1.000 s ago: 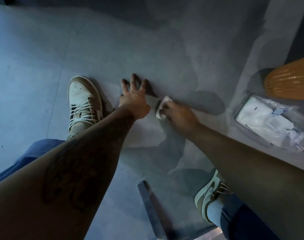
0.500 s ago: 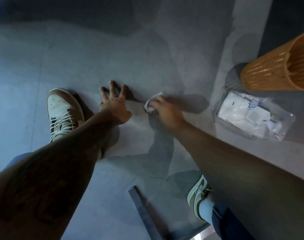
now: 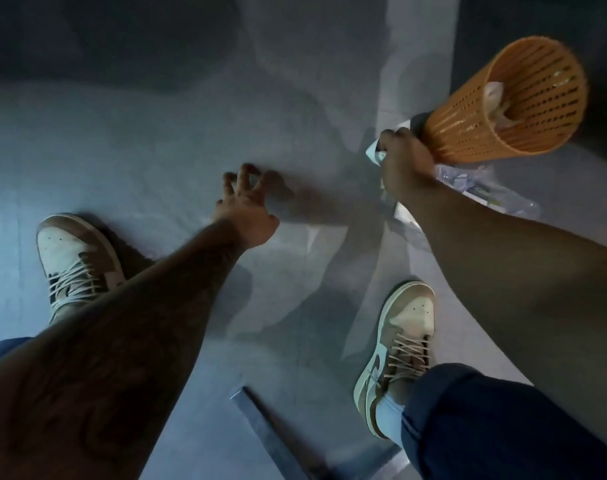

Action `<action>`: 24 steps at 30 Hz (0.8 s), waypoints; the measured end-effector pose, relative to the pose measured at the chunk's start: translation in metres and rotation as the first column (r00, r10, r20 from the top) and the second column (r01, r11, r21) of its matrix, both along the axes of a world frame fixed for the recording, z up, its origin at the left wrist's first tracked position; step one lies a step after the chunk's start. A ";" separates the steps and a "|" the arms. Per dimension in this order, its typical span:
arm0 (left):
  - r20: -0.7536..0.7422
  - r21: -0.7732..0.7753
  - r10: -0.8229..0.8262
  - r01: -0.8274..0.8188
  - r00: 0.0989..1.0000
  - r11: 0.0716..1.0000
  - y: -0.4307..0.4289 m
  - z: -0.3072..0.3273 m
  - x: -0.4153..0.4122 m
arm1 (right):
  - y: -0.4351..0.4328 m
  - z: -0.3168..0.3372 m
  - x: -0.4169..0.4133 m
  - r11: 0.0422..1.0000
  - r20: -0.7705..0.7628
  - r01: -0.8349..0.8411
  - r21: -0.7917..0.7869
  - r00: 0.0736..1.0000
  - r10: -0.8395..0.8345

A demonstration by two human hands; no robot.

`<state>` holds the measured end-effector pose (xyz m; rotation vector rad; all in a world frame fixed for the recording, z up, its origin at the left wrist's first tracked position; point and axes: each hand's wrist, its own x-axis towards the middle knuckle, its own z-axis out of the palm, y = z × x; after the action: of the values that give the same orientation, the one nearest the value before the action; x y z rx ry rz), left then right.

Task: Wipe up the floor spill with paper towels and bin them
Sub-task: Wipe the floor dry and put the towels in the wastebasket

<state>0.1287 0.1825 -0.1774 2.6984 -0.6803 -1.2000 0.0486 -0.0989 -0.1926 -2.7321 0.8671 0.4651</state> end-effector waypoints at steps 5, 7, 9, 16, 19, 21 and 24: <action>-0.094 0.143 -0.068 0.081 0.993 0.986 -0.012 0.002 0.001 | 0.043 0.004 -0.063 0.983 0.086 -0.077 0.167 0.994 0.064; -0.105 0.155 -0.077 0.093 0.992 0.984 -0.014 0.006 0.003 | 0.070 0.009 -0.097 0.916 0.019 -0.278 0.290 0.959 0.284; -0.114 0.166 -0.097 0.115 0.989 0.979 -0.013 0.007 0.006 | 0.079 0.016 -0.113 0.835 -0.003 -0.413 0.364 0.896 0.444; -0.174 0.230 -0.106 0.145 0.979 0.962 -0.016 0.007 0.010 | 0.001 -0.002 -0.027 0.988 0.040 -0.141 0.055 0.989 0.139; -0.176 0.242 -0.112 0.153 0.978 0.958 -0.018 0.006 0.010 | -0.008 -0.009 0.015 0.999 0.046 -0.019 0.027 0.999 0.018; -0.179 0.240 -0.119 0.161 0.977 0.957 -0.018 0.007 0.011 | 0.020 -0.008 0.024 0.992 0.132 -0.102 0.069 0.987 0.092; -0.189 0.233 -0.133 0.176 0.973 0.957 -0.016 0.007 0.013 | 0.076 0.003 -0.015 0.900 0.166 -0.340 0.271 0.938 0.305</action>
<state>0.1416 0.1666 -0.1707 2.7318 -0.7761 -1.6370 0.0340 -0.0226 -0.1897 -2.5906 0.2801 0.4443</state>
